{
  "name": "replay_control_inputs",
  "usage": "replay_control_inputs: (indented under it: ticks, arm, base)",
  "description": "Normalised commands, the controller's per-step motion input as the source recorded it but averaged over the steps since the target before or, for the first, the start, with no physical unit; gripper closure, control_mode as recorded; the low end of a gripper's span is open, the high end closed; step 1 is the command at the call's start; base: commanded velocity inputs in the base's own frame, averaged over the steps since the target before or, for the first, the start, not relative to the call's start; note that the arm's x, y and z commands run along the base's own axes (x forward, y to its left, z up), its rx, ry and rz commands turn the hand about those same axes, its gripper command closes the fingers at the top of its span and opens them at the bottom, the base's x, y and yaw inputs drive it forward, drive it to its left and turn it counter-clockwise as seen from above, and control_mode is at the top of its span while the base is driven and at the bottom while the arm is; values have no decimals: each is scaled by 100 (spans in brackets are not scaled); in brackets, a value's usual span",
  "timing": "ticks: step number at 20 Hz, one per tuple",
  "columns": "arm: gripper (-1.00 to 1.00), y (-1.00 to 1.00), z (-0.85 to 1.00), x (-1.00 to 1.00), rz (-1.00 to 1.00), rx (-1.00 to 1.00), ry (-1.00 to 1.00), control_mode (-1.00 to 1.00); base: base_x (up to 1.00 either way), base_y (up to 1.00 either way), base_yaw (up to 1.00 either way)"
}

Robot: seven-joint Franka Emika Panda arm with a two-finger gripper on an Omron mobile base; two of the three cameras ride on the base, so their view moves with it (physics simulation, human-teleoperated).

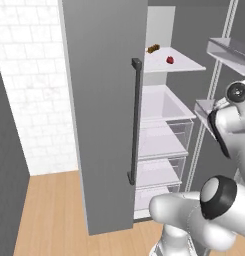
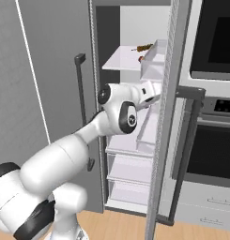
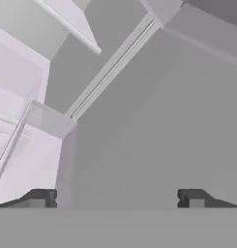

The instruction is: Take the strawberry from the fridge and place it on top of the pancake, located on the dining counter.

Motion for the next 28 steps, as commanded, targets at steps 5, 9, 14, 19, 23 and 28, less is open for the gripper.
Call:
replay_control_inputs:
  ticks: [5, 9, 14, 19, 23, 28]
  arm:
    - [-100, -100, 0, 4, 0, 12, 0, -100]
    - [-100, -89, 0, 2, 0, 11, 1, -100]
    - [-100, -27, 0, -23, 1, 2, -4, -100]
    - [-100, 27, 0, -44, 2, 0, -11, -100]
    - [-100, 78, 6, -57, 0, 0, -6, -100]
    - [-100, 87, 2, -40, 0, 0, 0, -100]
  base:
    - [0, 0, 0]
    - [0, 0, 0]
    - [0, 0, 0]
    - [0, 0, 0]
    - [0, 0, 0]
    - [0, 0, 0]
